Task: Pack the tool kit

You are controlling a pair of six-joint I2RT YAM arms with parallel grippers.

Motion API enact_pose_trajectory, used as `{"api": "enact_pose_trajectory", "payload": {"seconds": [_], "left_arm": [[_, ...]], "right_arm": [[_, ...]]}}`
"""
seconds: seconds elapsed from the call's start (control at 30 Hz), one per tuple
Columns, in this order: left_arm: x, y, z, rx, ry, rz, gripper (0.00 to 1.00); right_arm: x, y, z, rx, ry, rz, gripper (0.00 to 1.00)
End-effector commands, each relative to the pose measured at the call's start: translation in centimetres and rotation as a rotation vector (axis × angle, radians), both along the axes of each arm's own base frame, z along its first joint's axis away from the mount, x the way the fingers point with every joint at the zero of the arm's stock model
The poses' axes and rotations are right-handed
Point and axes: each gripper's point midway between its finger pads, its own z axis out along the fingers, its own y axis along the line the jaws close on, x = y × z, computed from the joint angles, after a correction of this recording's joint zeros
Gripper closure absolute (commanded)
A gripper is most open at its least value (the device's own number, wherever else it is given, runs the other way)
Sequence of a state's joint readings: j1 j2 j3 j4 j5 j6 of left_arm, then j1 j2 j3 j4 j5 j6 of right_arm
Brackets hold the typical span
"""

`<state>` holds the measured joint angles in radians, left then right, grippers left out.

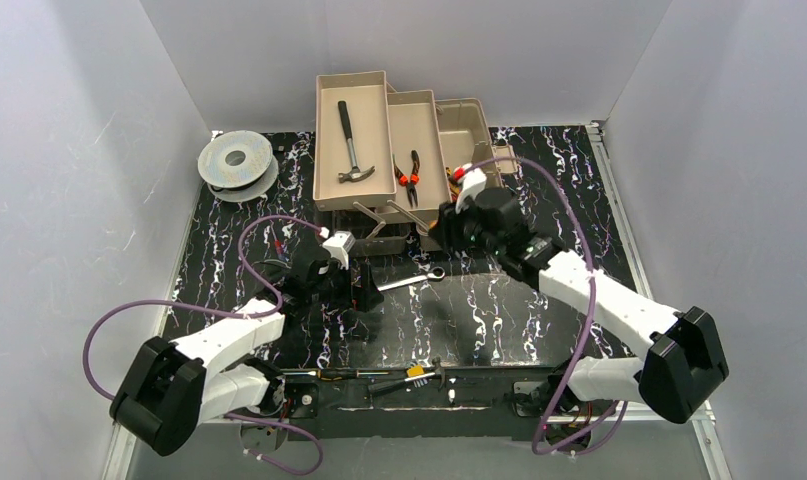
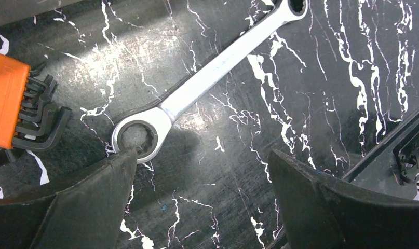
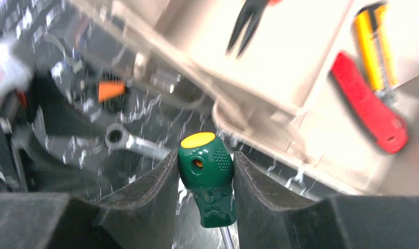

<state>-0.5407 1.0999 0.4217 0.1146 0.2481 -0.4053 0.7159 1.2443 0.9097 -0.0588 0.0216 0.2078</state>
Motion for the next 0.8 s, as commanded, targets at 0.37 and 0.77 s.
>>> {"api": "enact_pose_trajectory", "payload": {"seconds": [0.37,0.77], "left_arm": [[0.0,0.0,-0.4,0.031,0.051,0.008,0.02],[-0.1,0.1,0.3,0.037,0.041,-0.003,0.02]], "right_arm": [[13.4,-6.7,4.0,0.204,0.138,-0.493,0.88],[14.7,-6.5,0.3,0.196,0.281,-0.473,0.32]]}}
